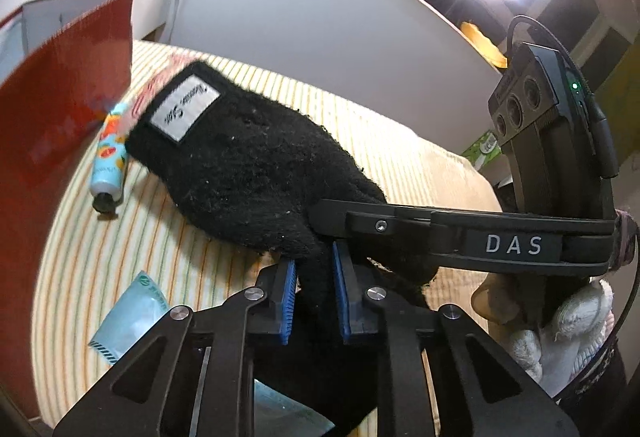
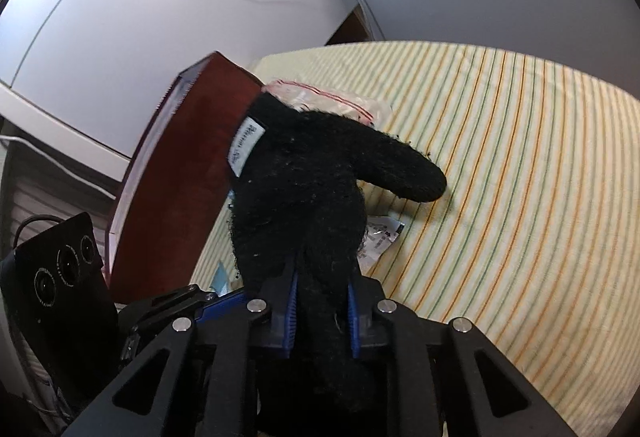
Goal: Organize soft objects
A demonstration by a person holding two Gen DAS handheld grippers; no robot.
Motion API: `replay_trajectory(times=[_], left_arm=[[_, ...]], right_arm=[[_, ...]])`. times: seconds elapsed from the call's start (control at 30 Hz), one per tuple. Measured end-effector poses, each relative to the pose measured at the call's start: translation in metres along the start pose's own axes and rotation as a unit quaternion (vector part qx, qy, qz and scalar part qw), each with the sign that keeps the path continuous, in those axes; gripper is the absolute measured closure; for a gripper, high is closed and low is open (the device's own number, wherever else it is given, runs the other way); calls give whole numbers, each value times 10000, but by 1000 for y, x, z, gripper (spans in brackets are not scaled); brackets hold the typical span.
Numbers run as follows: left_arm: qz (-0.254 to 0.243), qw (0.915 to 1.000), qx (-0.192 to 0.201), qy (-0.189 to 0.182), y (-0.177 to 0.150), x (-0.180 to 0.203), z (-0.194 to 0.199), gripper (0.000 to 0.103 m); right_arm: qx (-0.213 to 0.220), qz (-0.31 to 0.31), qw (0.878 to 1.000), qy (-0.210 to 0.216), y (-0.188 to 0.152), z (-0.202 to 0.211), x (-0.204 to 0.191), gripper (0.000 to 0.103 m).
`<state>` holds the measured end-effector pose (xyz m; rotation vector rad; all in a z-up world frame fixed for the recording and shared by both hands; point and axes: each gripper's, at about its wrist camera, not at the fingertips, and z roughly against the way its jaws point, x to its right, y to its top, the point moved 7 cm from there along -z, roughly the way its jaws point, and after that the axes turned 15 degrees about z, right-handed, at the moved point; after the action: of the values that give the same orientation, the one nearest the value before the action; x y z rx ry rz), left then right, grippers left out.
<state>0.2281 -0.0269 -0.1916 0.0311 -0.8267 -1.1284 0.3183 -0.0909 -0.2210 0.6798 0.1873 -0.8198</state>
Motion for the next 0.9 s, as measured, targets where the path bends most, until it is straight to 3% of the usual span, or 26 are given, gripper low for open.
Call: replay_trajectory(times=[0.37,0.9], left_arm=[[-268,9986,178,-423,14,3,32,88],[-827,9916,508,-860,14,69,78,89]], right_arm=[[430,61,9990,-36,7,52,-16,87],[1175,223,9926,-230,16,142,-41,88]])
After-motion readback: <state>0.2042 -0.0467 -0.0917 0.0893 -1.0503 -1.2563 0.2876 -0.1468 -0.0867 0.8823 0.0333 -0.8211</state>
